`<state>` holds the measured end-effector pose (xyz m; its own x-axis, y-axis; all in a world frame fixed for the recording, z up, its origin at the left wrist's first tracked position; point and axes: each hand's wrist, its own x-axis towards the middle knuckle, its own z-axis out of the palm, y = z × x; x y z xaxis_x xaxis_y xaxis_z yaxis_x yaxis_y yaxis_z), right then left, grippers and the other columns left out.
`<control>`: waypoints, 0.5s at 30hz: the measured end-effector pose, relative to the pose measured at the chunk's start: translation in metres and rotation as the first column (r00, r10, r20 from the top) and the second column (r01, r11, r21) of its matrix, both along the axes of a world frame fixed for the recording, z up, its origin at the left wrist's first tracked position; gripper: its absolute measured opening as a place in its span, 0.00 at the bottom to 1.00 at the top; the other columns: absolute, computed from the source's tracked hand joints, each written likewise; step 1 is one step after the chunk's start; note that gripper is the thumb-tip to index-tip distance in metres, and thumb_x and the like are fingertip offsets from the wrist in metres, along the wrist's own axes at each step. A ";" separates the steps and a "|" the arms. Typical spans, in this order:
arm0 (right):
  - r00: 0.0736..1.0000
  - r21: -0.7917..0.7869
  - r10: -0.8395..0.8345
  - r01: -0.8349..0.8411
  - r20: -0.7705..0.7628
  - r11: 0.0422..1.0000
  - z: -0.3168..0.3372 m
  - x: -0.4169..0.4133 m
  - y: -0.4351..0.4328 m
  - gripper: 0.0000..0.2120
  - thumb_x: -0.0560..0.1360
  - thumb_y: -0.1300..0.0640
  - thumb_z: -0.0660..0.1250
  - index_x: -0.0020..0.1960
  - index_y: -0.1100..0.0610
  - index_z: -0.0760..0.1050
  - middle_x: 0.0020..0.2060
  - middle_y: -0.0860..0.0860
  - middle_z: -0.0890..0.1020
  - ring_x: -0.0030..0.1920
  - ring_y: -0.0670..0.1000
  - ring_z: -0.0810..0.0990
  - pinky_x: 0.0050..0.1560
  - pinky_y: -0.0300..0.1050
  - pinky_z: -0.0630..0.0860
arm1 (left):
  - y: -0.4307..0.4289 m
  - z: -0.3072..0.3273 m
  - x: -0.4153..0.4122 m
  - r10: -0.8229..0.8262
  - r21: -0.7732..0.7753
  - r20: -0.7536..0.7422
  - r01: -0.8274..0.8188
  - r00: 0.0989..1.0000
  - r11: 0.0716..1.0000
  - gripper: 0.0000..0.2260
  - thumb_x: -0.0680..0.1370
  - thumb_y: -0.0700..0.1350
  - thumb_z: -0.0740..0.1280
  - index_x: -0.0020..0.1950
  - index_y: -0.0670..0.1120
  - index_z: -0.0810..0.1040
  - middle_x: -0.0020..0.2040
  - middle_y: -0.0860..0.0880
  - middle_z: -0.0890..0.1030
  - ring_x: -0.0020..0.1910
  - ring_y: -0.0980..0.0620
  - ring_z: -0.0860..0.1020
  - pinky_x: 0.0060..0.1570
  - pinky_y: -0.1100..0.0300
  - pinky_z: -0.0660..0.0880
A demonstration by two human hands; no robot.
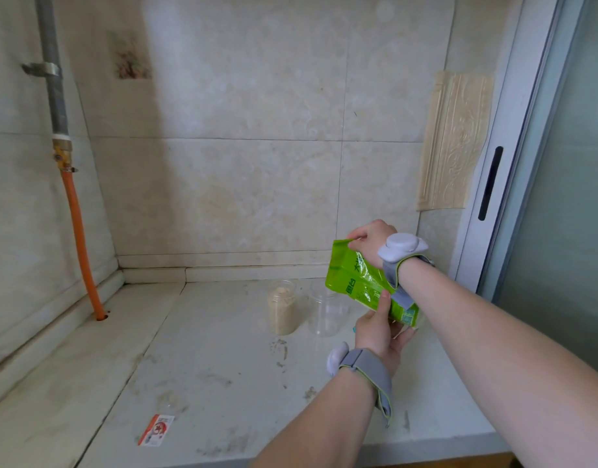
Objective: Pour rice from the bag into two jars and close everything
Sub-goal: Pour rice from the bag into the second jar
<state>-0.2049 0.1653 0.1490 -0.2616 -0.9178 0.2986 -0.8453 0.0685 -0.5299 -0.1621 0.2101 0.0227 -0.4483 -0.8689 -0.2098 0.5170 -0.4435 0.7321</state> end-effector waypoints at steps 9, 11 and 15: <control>0.998 0.037 0.055 -0.054 -0.032 0.998 0.009 0.008 -0.001 0.12 0.75 0.58 0.66 0.56 0.50 0.82 0.55 0.53 0.83 0.56 0.55 0.80 0.51 0.37 0.71 | -0.001 0.003 -0.003 -0.001 0.018 -0.082 0.003 0.997 1.000 0.12 0.77 0.51 0.67 0.46 0.43 0.77 0.37 0.46 0.80 0.35 0.52 0.79 0.38 0.56 0.81; 0.997 0.049 0.068 -0.066 -0.043 0.997 0.011 0.010 0.001 0.12 0.75 0.58 0.66 0.56 0.49 0.82 0.54 0.52 0.84 0.55 0.55 0.80 0.49 0.36 0.70 | 0.000 0.004 -0.002 0.004 0.020 -0.093 -0.002 0.996 1.000 0.11 0.78 0.51 0.66 0.46 0.43 0.77 0.36 0.47 0.80 0.35 0.52 0.80 0.39 0.56 0.82; 0.995 0.056 0.086 -0.084 -0.049 0.995 0.013 0.012 0.000 0.12 0.75 0.59 0.66 0.54 0.49 0.83 0.52 0.52 0.84 0.53 0.55 0.81 0.46 0.36 0.69 | 0.006 0.012 0.002 -0.007 0.021 -0.111 0.009 0.994 1.000 0.11 0.79 0.50 0.65 0.42 0.43 0.75 0.26 0.51 0.78 0.27 0.55 0.79 0.38 0.57 0.81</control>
<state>-0.1925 0.1655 0.1619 -0.1675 -0.9512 0.2591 -0.8753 0.0225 -0.4831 -0.1601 0.2158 0.0349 -0.4768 -0.8610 -0.1769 0.5908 -0.4630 0.6608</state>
